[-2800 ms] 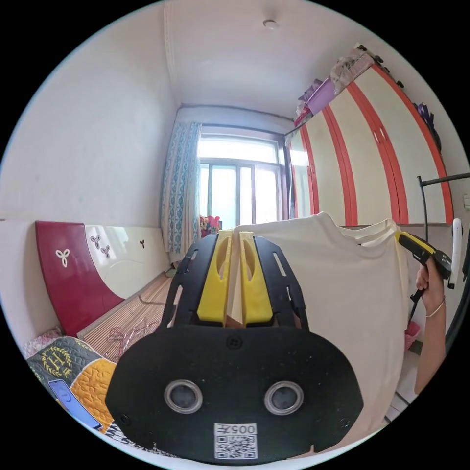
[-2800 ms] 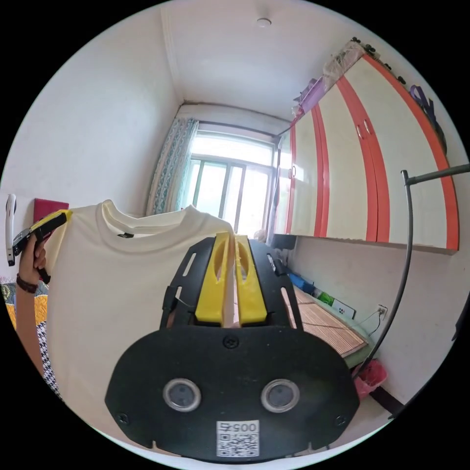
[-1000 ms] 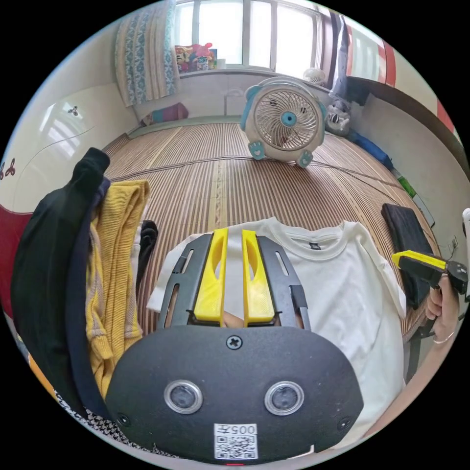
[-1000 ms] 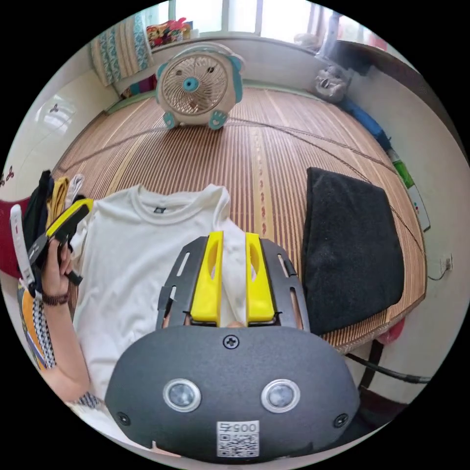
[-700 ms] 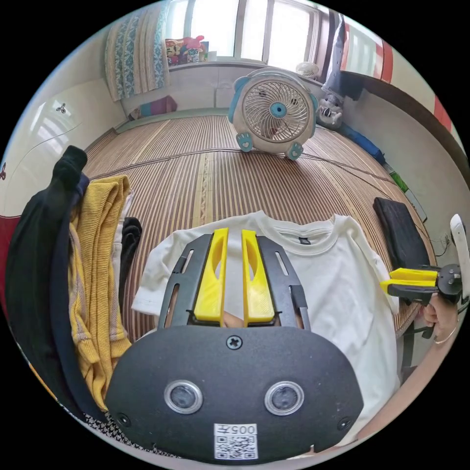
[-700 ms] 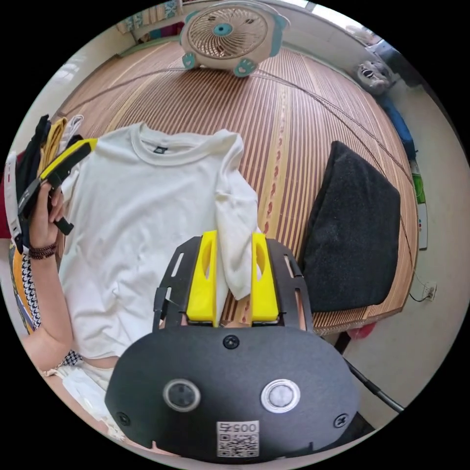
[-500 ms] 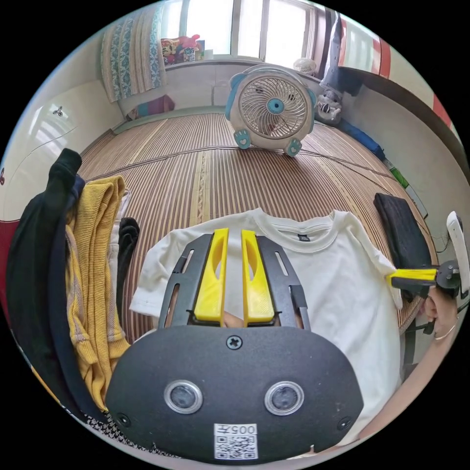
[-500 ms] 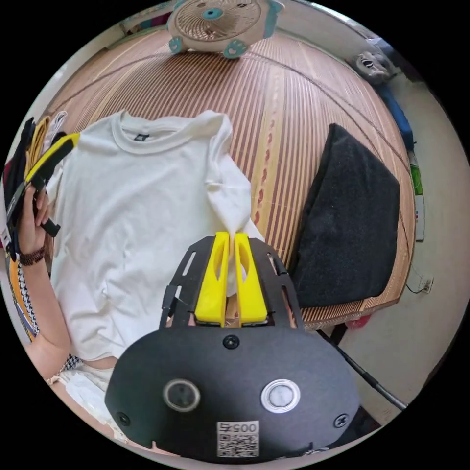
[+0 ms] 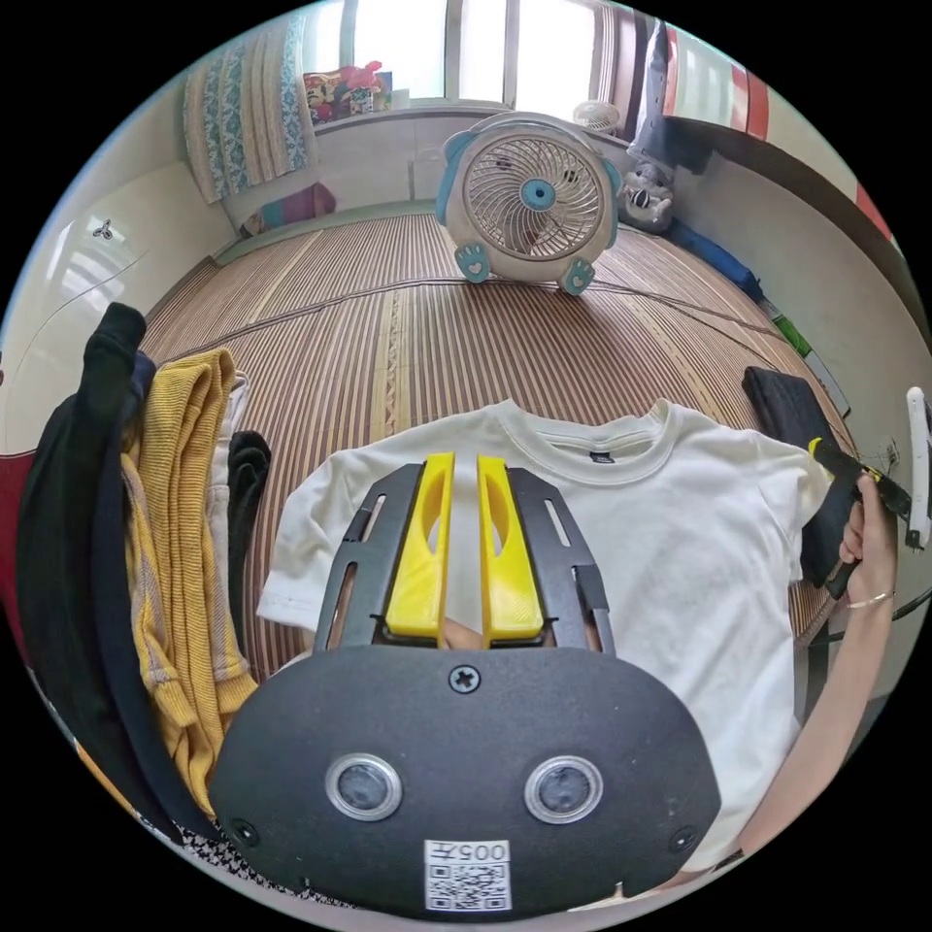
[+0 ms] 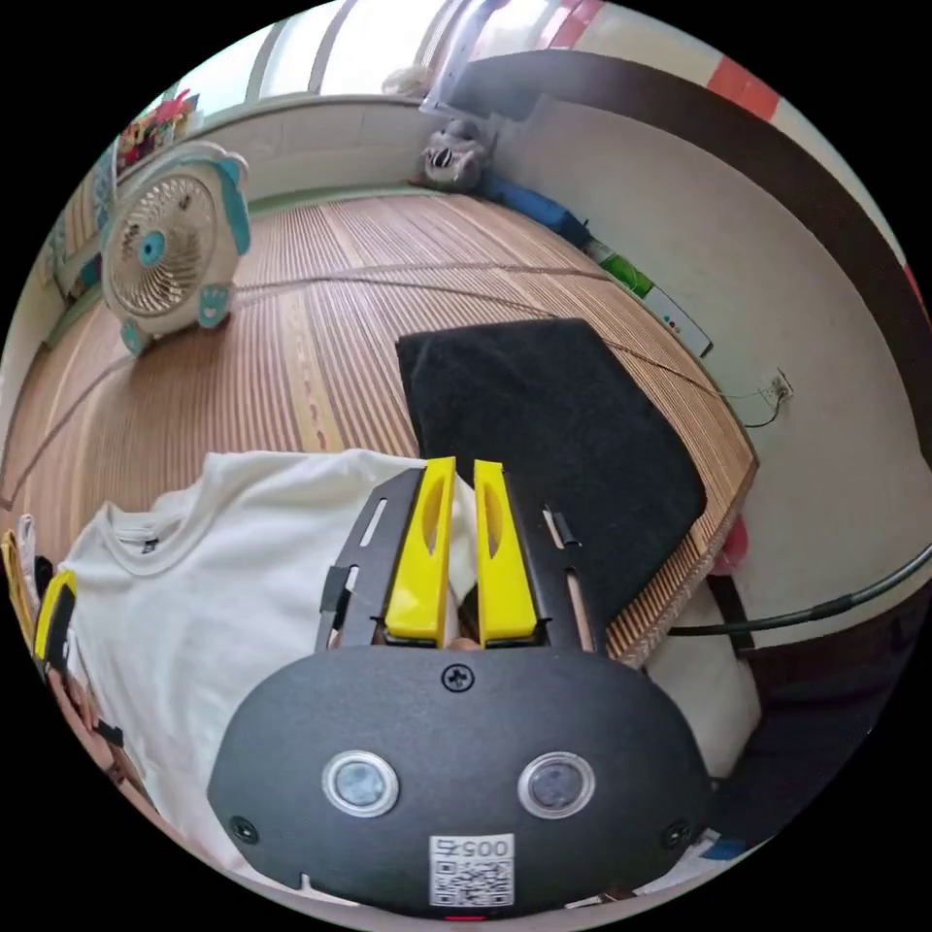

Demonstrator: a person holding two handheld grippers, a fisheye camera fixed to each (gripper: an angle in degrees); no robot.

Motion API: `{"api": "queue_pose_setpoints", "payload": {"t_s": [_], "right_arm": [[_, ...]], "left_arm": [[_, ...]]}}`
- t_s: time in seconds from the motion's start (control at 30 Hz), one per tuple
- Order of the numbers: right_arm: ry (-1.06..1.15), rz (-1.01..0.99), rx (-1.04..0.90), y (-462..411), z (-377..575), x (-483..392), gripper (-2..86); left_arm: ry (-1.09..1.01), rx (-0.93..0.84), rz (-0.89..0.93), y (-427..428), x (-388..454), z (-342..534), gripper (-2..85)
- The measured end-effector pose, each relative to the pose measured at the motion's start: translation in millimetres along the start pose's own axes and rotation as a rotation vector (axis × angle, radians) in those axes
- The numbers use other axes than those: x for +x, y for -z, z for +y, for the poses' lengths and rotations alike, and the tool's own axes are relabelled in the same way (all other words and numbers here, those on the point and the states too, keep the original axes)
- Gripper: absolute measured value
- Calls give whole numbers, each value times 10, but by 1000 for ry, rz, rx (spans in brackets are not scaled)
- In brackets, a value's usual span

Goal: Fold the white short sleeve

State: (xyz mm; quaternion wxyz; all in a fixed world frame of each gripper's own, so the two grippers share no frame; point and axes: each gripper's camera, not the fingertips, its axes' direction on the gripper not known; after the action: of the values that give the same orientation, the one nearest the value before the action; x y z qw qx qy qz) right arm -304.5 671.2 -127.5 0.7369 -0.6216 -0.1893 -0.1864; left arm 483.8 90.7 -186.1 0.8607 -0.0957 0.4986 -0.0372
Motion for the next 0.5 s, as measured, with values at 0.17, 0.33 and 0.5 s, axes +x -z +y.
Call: {"api": "queue_pose_setpoints", "payload": {"t_s": [0.17, 0.33, 0.5], "right_arm": [[125, -409, -86, -83, 153, -248, 49], [197, -243, -204, -564, 210, -593, 73], [203, -162, -205, -766, 199, -606, 93]], "left_arm": [[2, -62, -5, -169, 24, -49, 62], [-6, -121, -32, -393, 85, -107, 65], [5, -111, -33, -560, 187, -206, 64]]}}
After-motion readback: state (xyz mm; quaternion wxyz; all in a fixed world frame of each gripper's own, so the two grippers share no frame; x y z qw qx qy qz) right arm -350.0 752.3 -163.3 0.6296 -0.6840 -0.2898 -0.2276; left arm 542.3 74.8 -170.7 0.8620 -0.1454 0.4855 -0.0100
